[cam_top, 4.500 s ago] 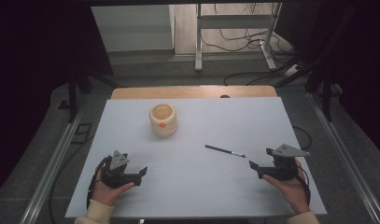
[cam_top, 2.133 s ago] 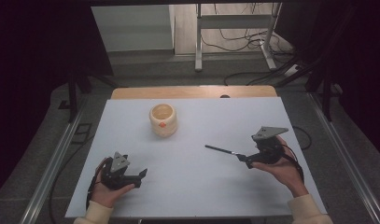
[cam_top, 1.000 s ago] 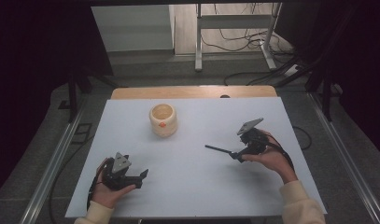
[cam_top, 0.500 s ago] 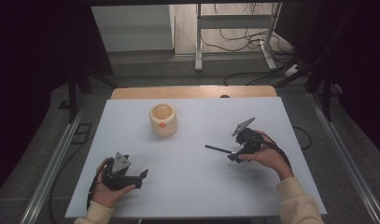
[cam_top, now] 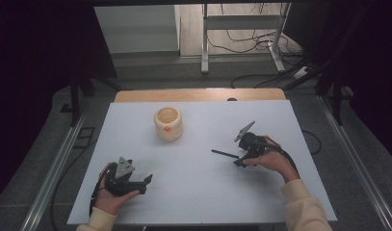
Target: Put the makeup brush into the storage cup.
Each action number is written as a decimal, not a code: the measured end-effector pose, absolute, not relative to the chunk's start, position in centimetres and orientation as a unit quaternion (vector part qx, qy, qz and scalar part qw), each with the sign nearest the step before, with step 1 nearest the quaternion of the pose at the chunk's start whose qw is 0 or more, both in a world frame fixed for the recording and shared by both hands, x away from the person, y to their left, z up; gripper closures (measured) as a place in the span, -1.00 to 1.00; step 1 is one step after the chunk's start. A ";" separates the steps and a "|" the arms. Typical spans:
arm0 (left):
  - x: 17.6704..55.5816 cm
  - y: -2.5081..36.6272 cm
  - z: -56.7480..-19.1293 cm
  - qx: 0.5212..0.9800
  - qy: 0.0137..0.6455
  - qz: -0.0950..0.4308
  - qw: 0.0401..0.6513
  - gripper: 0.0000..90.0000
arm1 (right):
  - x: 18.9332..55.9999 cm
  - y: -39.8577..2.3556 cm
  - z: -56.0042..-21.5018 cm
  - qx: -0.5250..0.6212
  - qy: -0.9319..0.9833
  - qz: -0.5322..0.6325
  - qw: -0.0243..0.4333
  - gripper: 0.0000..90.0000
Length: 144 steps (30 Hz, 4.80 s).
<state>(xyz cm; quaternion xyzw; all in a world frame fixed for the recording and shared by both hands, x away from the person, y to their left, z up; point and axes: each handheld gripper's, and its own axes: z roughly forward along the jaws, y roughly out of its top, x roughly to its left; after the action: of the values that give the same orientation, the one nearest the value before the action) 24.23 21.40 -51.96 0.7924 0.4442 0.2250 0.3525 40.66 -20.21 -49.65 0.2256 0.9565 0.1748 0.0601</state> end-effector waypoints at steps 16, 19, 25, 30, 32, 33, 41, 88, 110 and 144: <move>24.2 21.4 -51.9 0.793 0.443 0.226 0.353 -0.79 | 40.8 -19.2 -49.6 0.208 0.966 0.147 0.047 0.26; 24.1 21.4 -51.9 0.793 0.443 0.226 0.353 -0.79 | 40.7 -19.1 -49.6 0.201 0.968 0.145 0.044 0.37; 24.1 21.4 -51.9 0.792 0.442 0.227 0.354 -0.80 | 40.8 -19.1 -49.5 0.192 0.969 0.148 0.038 0.81; 24.0 21.5 -51.8 0.791 0.443 0.228 0.355 -0.80 | 40.8 -19.1 -49.5 0.185 0.970 0.149 0.040 0.86; 24.0 21.5 -51.8 0.791 0.443 0.228 0.355 -0.80 | 40.7 -19.0 -49.5 0.186 0.971 0.147 0.042 0.86; 24.0 21.5 -51.8 0.791 0.443 0.228 0.355 -0.80 | 40.7 -19.0 -49.5 0.185 0.971 0.147 0.044 0.86; 24.0 21.7 -51.7 0.789 0.445 0.230 0.358 -0.79 | 40.4 -19.3 -48.5 0.196 0.965 0.171 0.047 0.86; 23.8 20.2 -50.8 0.795 0.420 0.246 0.363 -0.81 | 36.8 -18.7 -45.7 0.279 0.925 0.258 0.009 0.86; 24.4 17.5 -49.4 0.820 0.399 0.247 0.327 -0.72 | 36.4 -17.9 -45.8 0.274 0.925 0.262 0.004 0.86; 26.9 11.6 -47.5 0.841 0.316 0.254 0.357 -0.74 | 36.0 -17.2 -45.7 0.258 0.930 0.262 -0.005 0.86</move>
<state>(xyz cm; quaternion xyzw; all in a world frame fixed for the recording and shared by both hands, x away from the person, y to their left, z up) 26.91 11.58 -47.52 0.8414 0.3161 0.2535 0.3574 36.03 -17.17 -45.74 0.2581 0.9299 0.2620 -0.0050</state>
